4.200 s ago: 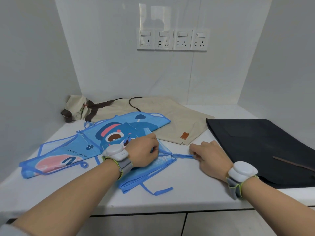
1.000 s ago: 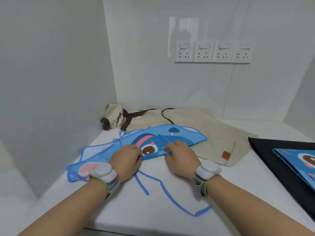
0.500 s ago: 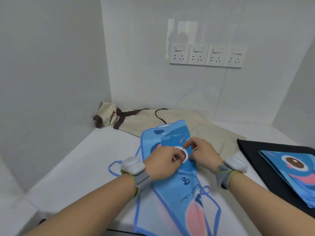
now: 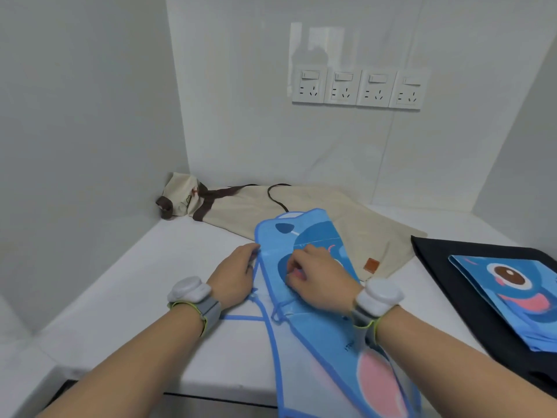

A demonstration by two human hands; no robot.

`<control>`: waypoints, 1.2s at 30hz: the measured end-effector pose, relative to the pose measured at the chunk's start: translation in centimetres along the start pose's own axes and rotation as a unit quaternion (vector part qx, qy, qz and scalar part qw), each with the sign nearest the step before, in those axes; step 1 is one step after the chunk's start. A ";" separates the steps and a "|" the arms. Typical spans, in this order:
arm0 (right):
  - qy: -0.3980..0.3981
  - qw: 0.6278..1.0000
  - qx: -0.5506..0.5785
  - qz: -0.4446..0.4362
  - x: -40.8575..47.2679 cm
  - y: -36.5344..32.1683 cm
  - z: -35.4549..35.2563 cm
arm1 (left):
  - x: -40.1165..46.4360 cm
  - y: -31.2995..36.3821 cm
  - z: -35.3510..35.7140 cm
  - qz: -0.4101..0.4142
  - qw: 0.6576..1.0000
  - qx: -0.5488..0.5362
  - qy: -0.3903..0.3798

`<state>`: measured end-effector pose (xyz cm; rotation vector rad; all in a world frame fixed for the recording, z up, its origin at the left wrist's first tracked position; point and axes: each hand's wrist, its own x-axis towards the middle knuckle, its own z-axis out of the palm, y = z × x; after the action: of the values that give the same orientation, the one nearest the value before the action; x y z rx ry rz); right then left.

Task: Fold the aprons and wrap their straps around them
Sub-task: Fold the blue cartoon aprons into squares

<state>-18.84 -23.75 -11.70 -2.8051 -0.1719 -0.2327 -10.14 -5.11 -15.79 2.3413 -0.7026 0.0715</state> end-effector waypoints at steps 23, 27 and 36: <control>0.158 0.952 0.176 0.195 1.4 4.3 -5.0 | 0.3 -0.1 0.4 0.042 0.994 0.071 -0.073; 0.219 0.891 0.292 0.271 -2.2 9.3 -8.7 | 0.8 1.6 -0.9 0.031 0.964 0.207 -0.163; 0.174 0.851 0.317 0.380 -7.2 16.7 -9.6 | 3.7 11.2 3.7 0.097 0.963 0.234 -0.092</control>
<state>-24.86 -43.23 -9.13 -1.9288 0.7881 -0.3891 -13.12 -16.12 -11.06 2.7427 -1.1077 0.1185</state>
